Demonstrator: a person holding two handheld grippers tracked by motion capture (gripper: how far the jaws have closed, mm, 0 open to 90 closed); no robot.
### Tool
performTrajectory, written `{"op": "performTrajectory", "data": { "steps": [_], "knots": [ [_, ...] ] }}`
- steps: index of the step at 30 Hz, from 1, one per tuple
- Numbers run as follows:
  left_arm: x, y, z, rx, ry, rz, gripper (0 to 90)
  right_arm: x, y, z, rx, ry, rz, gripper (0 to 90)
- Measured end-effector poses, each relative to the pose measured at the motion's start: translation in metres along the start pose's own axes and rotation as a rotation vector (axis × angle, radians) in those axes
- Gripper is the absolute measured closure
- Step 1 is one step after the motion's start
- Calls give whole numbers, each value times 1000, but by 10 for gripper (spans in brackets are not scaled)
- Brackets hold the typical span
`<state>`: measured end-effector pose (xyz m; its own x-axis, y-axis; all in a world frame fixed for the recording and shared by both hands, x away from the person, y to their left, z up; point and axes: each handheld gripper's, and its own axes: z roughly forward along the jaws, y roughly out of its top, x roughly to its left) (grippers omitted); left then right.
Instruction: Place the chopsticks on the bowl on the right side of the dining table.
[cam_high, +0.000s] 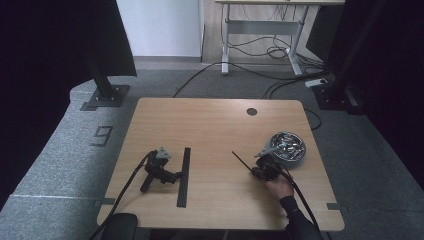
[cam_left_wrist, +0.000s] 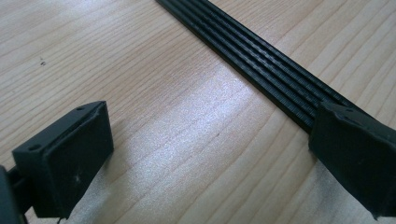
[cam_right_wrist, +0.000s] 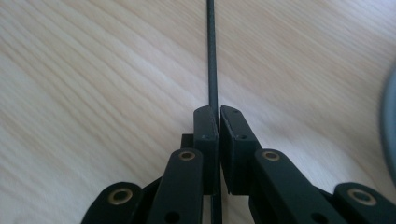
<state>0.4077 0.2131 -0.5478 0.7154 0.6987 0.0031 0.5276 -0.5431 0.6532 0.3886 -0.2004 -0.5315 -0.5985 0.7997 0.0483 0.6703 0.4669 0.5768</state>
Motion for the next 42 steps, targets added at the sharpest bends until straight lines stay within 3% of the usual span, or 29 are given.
{"op": "performTrajectory", "data": {
  "steps": [5,10,16,17,18,23,25,27,30,34,42],
  "knots": [
    [0,0,0,0,0,0,0,-7,-14,-10,4,-26,13,854],
    [0,0,0,0,0,0,0,-9,-16,-13,14,-28,17,852],
    [0,0,0,-1,0,-2,0,-16,-7,-20,47,-38,29,600],
    [0,0,0,-1,0,-2,0,-16,-7,-20,47,-38,29,600],
    [0,0,0,-1,0,-1,0,-17,-3,-22,64,-37,21,527],
    [0,0,0,-2,0,-3,0,-17,5,-21,138,-34,-16,449],
    [0,0,0,1,-1,-2,0,-17,11,-18,195,-26,-39,482],
    [0,0,0,0,0,-2,0,-17,13,-17,218,-21,-49,500],
    [0,0,0,0,-1,-2,0,-14,21,-14,294,-16,-78,611],
    [0,0,0,-1,-1,-3,0,-14,27,-10,355,4,-94,689],
    [0,0,0,0,-1,-2,0,-15,31,-2,429,6,-112,740]
  ]
}}
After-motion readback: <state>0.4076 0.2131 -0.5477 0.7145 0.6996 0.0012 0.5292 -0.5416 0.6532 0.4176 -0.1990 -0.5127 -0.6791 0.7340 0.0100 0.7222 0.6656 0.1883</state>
